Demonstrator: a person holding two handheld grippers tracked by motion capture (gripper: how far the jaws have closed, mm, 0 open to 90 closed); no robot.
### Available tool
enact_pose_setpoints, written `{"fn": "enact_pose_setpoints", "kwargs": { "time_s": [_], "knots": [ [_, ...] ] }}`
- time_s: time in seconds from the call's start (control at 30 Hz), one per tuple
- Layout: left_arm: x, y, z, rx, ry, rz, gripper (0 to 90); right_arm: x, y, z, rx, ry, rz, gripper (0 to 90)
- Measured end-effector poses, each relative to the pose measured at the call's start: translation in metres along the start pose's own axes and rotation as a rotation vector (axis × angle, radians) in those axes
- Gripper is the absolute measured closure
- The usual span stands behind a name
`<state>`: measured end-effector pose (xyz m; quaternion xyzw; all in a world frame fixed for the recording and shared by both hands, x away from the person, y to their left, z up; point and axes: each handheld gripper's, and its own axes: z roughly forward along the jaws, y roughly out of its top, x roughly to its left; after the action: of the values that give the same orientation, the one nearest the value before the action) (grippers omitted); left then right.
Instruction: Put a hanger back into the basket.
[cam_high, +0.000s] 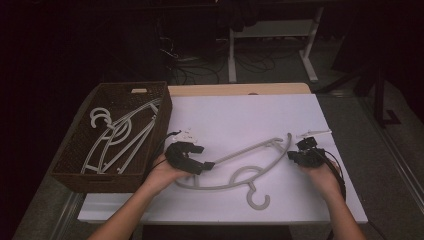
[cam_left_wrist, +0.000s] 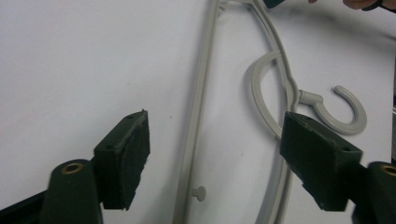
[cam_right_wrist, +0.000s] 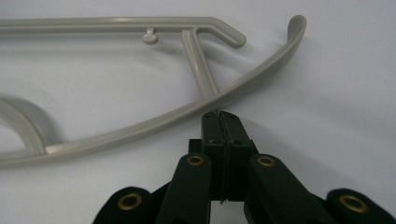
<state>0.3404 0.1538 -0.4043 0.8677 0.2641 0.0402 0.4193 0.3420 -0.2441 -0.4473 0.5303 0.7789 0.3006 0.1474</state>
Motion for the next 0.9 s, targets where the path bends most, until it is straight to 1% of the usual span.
{"fn": "enact_pose_setpoints", "kwargs": {
  "time_s": [0.07, 0.2, 0.4, 0.53, 0.7, 0.77, 0.83, 0.9],
  "knots": [
    [0.001, 0.0, -0.001, -0.002, 0.002, -0.003, 22.2, 0.0, 0.004, 0.004, 0.013, -0.012, 0.001, 88.8],
    [0.002, -0.001, -0.002, -0.008, 0.001, -0.007, 22.2, -0.001, 0.014, 0.013, 0.024, -0.019, 0.002, 88.8],
    [0.002, 0.0, -0.002, -0.007, -0.004, -0.006, 22.1, 0.002, 0.041, 0.033, 0.038, -0.025, -0.005, 88.8],
    [0.002, 0.0, -0.003, -0.015, -0.003, -0.008, 22.1, 0.005, 0.065, 0.051, 0.039, -0.017, -0.014, 88.8],
    [0.004, -0.001, -0.004, -0.016, 0.003, -0.014, 22.2, 0.011, 0.095, 0.074, 0.039, 0.004, -0.03, 88.8],
    [0.004, -0.001, -0.004, -0.016, 0.005, -0.013, 22.2, 0.014, 0.105, 0.082, 0.036, 0.014, -0.028, 88.8],
    [0.003, -0.001, -0.004, -0.013, 0.011, -0.009, 22.2, 0.018, 0.113, 0.088, 0.029, 0.014, -0.028, 88.8],
    [0.003, -0.002, -0.004, -0.014, 0.019, -0.011, 22.6, 0.019, 0.118, 0.088, 0.013, 0.022, -0.024, 88.3]
  ]
}}
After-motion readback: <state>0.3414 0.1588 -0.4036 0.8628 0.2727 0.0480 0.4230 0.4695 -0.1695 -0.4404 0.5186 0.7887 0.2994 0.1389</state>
